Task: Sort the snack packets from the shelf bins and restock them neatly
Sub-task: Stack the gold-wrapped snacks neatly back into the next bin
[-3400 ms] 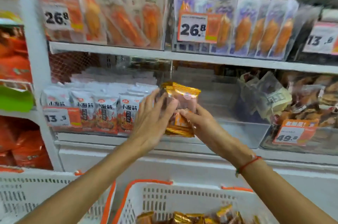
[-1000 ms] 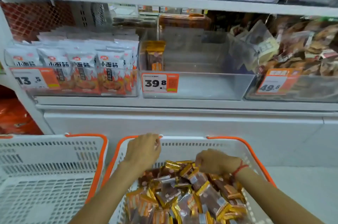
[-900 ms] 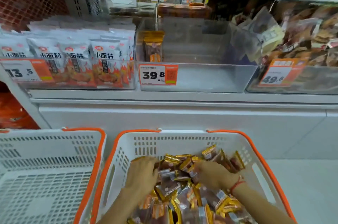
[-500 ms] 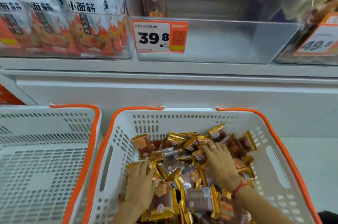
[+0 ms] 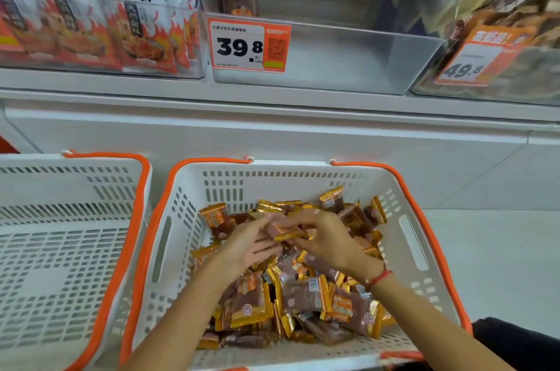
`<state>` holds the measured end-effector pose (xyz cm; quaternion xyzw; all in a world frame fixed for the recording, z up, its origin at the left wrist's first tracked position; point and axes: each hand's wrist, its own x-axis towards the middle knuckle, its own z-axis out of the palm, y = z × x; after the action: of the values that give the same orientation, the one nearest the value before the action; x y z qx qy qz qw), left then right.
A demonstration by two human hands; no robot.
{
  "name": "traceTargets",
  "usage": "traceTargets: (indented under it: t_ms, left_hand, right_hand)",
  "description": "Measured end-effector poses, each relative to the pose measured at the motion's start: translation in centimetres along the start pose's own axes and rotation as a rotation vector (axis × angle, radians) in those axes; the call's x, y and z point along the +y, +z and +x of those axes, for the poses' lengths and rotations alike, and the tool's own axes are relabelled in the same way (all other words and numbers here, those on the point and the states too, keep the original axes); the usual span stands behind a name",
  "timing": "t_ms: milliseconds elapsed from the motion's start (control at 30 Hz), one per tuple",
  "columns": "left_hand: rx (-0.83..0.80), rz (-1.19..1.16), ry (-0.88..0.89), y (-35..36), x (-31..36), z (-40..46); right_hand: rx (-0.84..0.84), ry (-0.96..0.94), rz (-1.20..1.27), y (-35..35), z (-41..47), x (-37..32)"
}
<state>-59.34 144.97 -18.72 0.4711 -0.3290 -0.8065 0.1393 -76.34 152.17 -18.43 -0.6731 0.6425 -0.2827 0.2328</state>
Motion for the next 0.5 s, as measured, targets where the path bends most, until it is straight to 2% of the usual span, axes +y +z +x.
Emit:
traceTargets:
  t_ms: [100,200,267,333,400,433,500]
  left_hand:
    - [0.155,0.055,0.092,-0.7,-1.3,0.6]
    - [0.165,0.080,0.110,-1.3,-1.5,0.5]
    - [0.148,0.086,0.106,-1.3,-1.0,0.1]
    - [0.137,0.135,0.104,-1.5,-0.6,-0.2]
    - [0.116,0.190,0.118,-1.6,-0.1,-0.5]
    - [0.119,0.209,0.124,-1.7,0.0,-0.5]
    - [0.150,0.208,0.131,-1.8,0.2,-0.3]
  right_hand:
    - [-0.138,0.186,-0.259,1.2,-1.3,2.2]
    - [-0.248,0.455,-0.559,2.9,-3.9,5.2]
    - [-0.315,0.535,-0.664,4.0,-4.8,6.0]
    - [-0.323,0.529,-0.709,4.4,-4.5,5.8]
    - [-0.247,0.550,-0.576,4.1,-3.3,5.4]
    - [-0.166,0.608,-0.357,3.5,-2.6,5.1]
    - [-0.011,0.734,0.249,2.0,-0.9,4.1]
